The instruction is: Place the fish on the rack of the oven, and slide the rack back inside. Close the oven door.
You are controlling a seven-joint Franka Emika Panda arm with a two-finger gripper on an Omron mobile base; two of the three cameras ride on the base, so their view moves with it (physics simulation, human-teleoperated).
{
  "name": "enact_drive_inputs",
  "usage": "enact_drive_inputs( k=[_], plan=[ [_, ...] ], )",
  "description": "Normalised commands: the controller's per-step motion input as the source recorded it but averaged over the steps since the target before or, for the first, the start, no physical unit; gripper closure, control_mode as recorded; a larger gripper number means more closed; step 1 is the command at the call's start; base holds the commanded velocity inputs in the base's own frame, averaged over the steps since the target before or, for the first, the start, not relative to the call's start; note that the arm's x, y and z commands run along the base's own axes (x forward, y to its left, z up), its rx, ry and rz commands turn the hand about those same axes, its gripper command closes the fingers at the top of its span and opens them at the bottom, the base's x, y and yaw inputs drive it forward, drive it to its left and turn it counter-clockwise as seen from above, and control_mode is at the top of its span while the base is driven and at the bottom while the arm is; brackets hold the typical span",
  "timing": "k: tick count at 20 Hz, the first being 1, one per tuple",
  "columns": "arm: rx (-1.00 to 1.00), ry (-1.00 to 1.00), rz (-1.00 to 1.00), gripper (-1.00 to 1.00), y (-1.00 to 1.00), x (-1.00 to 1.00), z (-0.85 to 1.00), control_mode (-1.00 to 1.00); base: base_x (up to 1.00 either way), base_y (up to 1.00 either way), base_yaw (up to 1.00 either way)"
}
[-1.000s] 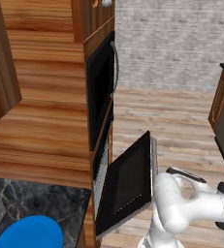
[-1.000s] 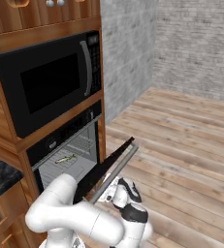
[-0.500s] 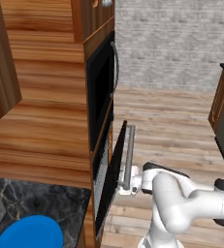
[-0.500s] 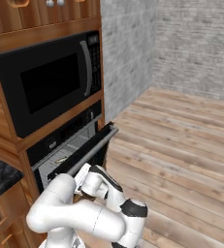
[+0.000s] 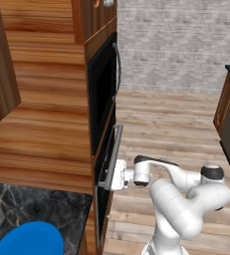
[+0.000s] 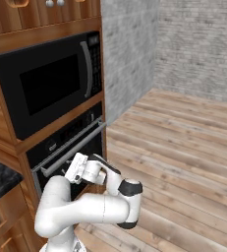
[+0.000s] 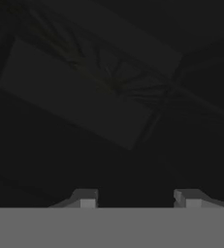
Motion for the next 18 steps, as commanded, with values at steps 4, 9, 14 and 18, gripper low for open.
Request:
enact_drive_inputs(
  k=[4, 9, 14, 18],
  plan=[
    [0.23, -0.13, 0.21, -1.00, 1.00, 0.62, -0.64, -1.00, 0.00, 0.00, 0.00],
    [0.11, -0.11, 0.17, -1.00, 1.00, 0.23, -0.93, -1.00, 0.00, 0.00, 0.00],
    [0.00, 0.00, 0.03, -1.00, 0.03, 0.00, -0.08, -1.00, 0.00, 0.00, 0.00],
    [0.00, 0.00, 0.00, -1.00, 0.00, 0.00, 0.00, -1.00, 0.00, 0.00, 0.00]
  ],
)
